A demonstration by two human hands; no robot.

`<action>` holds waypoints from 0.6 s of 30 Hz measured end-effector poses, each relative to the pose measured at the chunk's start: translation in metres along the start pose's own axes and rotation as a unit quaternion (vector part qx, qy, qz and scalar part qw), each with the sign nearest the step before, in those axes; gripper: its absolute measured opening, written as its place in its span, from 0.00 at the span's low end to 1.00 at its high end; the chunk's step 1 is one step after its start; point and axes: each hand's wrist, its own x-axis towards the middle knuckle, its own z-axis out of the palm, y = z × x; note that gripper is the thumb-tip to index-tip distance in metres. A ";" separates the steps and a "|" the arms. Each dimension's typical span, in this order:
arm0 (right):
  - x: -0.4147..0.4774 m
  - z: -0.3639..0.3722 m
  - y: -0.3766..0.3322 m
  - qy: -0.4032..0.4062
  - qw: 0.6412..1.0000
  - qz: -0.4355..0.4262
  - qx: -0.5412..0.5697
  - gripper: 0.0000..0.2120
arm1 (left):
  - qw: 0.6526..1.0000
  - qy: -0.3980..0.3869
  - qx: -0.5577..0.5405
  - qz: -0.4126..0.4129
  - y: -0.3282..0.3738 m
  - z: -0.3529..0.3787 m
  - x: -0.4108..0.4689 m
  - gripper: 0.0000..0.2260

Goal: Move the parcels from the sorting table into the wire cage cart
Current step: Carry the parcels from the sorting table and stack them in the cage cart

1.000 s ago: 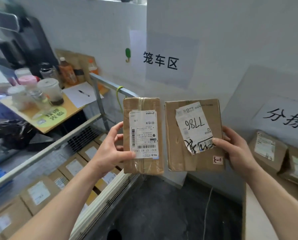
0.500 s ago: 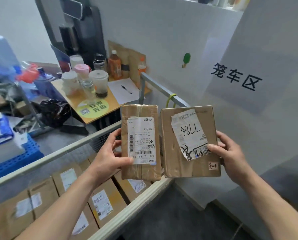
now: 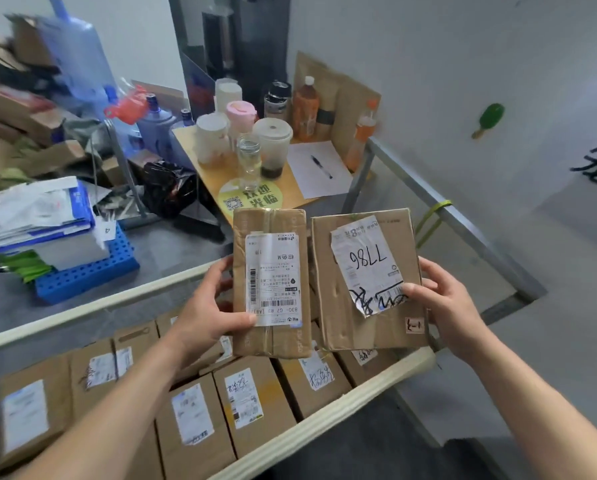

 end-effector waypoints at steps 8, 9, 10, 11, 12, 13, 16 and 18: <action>0.065 0.038 0.029 -0.079 0.996 0.036 -0.002 0.38 | 0.994 0.078 0.009 -0.069 -0.037 -0.032 -0.002 0.45; 0.074 0.042 0.034 -0.091 0.995 0.042 0.000 0.33 | 0.993 0.091 0.007 -0.078 -0.043 -0.033 -0.001 0.45; 0.083 0.047 0.040 -0.103 0.994 0.047 -0.004 0.28 | 0.991 0.101 0.003 -0.088 -0.049 -0.032 -0.001 0.45; 0.091 0.050 0.047 -0.114 0.992 0.053 -0.012 0.25 | 0.989 0.111 -0.004 -0.100 -0.055 -0.031 0.000 0.45; 0.099 0.053 0.053 -0.125 0.990 0.061 -0.019 0.24 | 0.986 0.120 -0.006 -0.113 -0.062 -0.029 0.001 0.45; 0.107 0.057 0.059 -0.135 0.988 0.069 -0.022 0.23 | 0.984 0.128 -0.005 -0.126 -0.068 -0.027 0.002 0.45; 0.129 0.063 0.079 -0.159 0.982 0.101 -0.032 0.22 | 0.977 0.139 -0.003 -0.161 -0.088 -0.017 0.009 0.45; 0.145 0.064 0.097 -0.171 0.977 0.122 -0.042 0.22 | 0.972 0.145 -0.008 -0.184 -0.105 -0.009 0.016 0.45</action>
